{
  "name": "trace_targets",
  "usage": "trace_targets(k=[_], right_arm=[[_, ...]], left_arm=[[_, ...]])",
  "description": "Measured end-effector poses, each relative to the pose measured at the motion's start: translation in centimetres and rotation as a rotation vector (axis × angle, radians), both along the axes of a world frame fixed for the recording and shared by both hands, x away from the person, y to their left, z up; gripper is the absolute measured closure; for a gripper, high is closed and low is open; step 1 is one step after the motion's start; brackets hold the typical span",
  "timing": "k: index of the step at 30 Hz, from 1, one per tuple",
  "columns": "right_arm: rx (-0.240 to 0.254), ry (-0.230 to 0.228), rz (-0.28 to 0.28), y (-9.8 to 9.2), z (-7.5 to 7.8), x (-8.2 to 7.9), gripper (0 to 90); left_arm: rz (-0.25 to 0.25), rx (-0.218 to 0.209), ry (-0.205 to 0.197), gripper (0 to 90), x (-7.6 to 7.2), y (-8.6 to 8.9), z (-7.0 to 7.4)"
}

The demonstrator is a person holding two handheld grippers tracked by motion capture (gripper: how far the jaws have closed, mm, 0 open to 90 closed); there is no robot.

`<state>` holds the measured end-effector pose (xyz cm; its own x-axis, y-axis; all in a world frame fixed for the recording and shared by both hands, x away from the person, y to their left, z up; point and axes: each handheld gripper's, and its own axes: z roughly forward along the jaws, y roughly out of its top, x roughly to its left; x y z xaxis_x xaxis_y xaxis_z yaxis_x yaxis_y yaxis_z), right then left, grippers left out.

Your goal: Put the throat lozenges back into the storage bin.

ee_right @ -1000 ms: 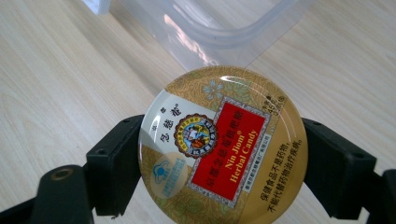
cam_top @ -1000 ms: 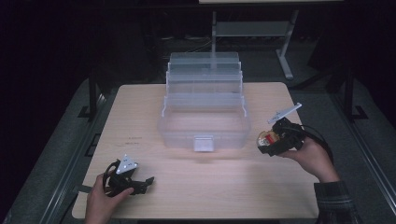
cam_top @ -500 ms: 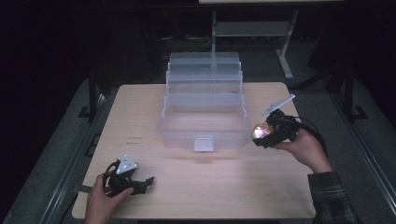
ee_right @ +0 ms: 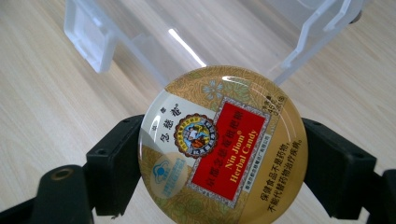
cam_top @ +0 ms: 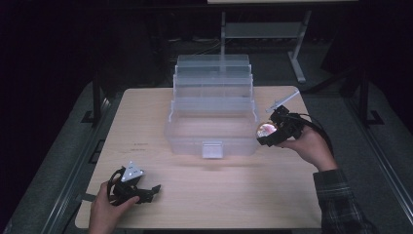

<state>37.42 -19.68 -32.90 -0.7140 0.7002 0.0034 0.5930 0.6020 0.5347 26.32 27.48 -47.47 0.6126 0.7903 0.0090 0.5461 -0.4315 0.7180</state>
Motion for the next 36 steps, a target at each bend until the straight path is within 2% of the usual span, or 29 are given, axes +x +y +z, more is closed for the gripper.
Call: trace_targets(k=[15, 36], right_arm=[[0.015, 0.015, 0.001, 1.5, -0.5, 2.0, 19.8], [0.009, 0.038, 0.001, 4.2, -1.5, 4.8, 19.8]], left_arm=[[0.001, -0.002, 0.001, 10.8, 0.0, 0.0, 0.0], [0.001, -0.001, 0.001, 10.8, 0.0, 0.0, 0.0]])
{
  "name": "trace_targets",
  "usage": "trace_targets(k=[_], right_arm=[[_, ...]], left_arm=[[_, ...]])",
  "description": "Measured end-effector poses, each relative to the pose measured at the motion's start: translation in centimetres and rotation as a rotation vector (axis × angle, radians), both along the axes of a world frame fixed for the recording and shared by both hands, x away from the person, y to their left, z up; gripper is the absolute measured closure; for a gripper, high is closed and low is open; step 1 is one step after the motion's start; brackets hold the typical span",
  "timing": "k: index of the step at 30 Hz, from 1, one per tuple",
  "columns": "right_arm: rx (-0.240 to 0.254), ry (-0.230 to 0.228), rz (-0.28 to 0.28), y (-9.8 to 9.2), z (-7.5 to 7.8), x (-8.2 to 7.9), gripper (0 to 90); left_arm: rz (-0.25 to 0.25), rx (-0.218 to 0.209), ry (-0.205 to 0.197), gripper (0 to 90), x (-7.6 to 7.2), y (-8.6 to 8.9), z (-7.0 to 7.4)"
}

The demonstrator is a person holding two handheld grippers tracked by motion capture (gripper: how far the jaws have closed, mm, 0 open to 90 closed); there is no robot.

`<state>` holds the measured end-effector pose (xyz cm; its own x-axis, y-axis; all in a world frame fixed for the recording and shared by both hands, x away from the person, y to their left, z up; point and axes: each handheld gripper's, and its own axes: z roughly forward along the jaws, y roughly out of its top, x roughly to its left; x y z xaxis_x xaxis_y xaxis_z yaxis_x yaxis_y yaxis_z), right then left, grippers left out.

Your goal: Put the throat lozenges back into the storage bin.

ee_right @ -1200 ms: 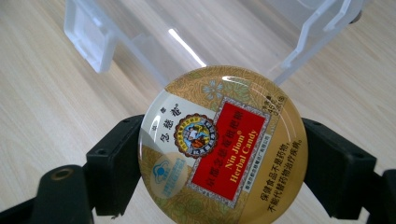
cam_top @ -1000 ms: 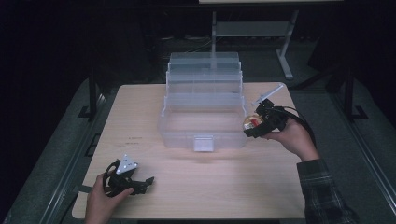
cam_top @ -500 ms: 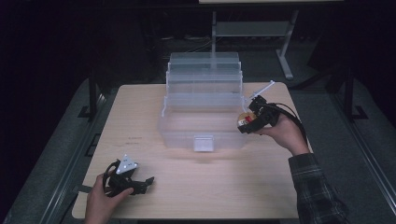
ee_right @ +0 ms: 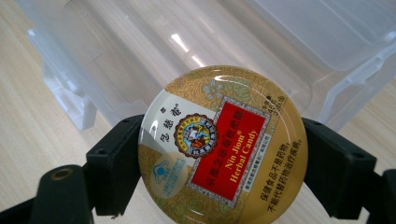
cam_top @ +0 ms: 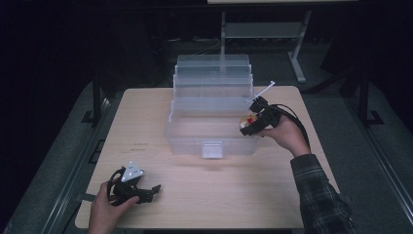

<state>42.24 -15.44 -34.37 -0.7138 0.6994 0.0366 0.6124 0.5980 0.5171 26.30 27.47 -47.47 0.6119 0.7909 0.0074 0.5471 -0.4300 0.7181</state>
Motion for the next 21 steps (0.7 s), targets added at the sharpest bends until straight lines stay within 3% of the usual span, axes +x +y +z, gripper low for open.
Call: trace_targets(k=[21], right_arm=[[-0.012, 0.002, -0.012, 0.24, -0.85, 0.95, 17.5]], left_arm=[[0.004, -0.002, 0.0, 10.8, -0.05, -0.02, -0.01]])
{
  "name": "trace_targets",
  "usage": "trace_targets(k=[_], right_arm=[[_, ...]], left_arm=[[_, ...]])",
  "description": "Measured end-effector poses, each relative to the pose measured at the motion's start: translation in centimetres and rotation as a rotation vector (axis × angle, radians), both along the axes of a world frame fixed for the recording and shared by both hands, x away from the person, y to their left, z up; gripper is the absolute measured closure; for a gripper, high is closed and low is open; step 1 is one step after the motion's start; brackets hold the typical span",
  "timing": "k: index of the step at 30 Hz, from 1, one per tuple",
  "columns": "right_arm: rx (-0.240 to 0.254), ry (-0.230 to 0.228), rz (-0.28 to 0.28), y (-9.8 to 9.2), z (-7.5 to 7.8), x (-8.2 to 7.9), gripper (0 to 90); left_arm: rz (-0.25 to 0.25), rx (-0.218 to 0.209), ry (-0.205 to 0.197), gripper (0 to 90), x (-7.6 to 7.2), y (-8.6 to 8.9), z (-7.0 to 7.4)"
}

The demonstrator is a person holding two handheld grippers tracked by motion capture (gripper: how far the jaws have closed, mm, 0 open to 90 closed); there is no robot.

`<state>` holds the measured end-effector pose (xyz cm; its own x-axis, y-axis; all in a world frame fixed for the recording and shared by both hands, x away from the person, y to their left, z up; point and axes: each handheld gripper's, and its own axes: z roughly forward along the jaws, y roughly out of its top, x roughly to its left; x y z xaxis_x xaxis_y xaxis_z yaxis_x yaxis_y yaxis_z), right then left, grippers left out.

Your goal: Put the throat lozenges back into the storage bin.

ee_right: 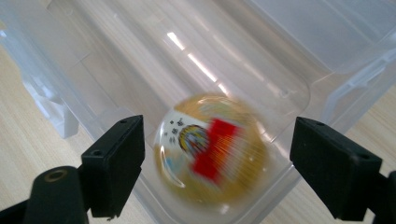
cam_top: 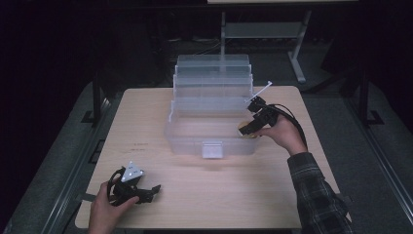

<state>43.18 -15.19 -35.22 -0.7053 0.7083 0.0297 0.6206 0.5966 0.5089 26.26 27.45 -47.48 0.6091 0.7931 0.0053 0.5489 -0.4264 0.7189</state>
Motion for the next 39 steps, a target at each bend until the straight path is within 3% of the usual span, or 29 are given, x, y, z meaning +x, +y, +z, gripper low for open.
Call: trace_targets(k=[20, 31, 39], right_arm=[[0.031, -0.052, -0.017, -2.1, 1.3, -2.0, 12.0], [0.026, -0.059, -0.046, -3.9, 0.4, -3.4, 3.1], [0.027, -0.066, -0.067, -5.1, -0.8, -4.8, 2.9]], left_arm=[[0.003, 0.0, 0.001, 10.8, 0.0, 0.0, 0.0], [0.005, 0.0, 0.0, 10.8, -0.1, 0.0, 0.0], [0.005, 0.0, 0.0, 10.8, -0.1, 0.0, 0.0]])
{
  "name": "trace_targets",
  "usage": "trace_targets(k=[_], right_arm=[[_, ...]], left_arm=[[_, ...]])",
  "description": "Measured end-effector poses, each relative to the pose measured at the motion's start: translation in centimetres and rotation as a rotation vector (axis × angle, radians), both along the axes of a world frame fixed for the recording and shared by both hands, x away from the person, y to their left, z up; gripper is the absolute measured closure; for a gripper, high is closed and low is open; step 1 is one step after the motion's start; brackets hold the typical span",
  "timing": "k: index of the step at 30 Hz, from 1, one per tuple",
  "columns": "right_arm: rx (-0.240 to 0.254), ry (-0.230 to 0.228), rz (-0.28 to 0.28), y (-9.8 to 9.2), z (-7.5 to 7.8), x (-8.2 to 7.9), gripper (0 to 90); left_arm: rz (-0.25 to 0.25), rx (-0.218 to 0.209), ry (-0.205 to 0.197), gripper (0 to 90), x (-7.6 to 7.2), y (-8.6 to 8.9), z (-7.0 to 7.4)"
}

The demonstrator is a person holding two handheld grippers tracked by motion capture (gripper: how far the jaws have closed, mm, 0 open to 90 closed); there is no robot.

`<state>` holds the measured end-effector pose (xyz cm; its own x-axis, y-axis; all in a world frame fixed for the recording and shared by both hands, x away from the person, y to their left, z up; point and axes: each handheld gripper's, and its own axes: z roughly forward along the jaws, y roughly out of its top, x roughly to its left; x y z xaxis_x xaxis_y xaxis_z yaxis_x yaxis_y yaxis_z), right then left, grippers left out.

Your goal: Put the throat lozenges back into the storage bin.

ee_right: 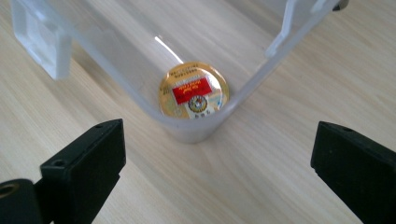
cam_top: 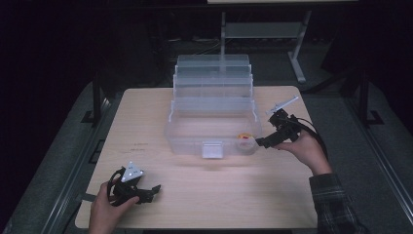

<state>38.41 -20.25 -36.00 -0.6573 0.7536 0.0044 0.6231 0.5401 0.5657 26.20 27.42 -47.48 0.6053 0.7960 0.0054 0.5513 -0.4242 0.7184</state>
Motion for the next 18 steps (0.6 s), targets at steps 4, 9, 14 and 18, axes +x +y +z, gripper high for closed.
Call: trace_targets(k=[4, 9, 14, 18], right_arm=[[-0.003, 0.001, -0.012, -0.5, -0.7, -0.7, 2.9], [-0.003, -0.001, -0.023, -1.1, -1.6, -1.6, 2.8], [-0.001, -0.014, -0.029, -1.8, -2.5, -2.5, 2.4], [0.001, -0.003, -0.038, -2.2, -3.3, -3.3, 2.0]], left_arm=[[0.0, 0.0, 0.0, 10.8, 0.0, 0.0, 0.0], [0.0, 0.0, 0.0, 10.8, 0.0, 0.0, 0.0], [0.0, 0.0, 0.0, 10.8, 0.0, 0.0, 0.0], [0.0, 0.0, 0.0, 10.8, 0.0, 0.0, 0.0]])
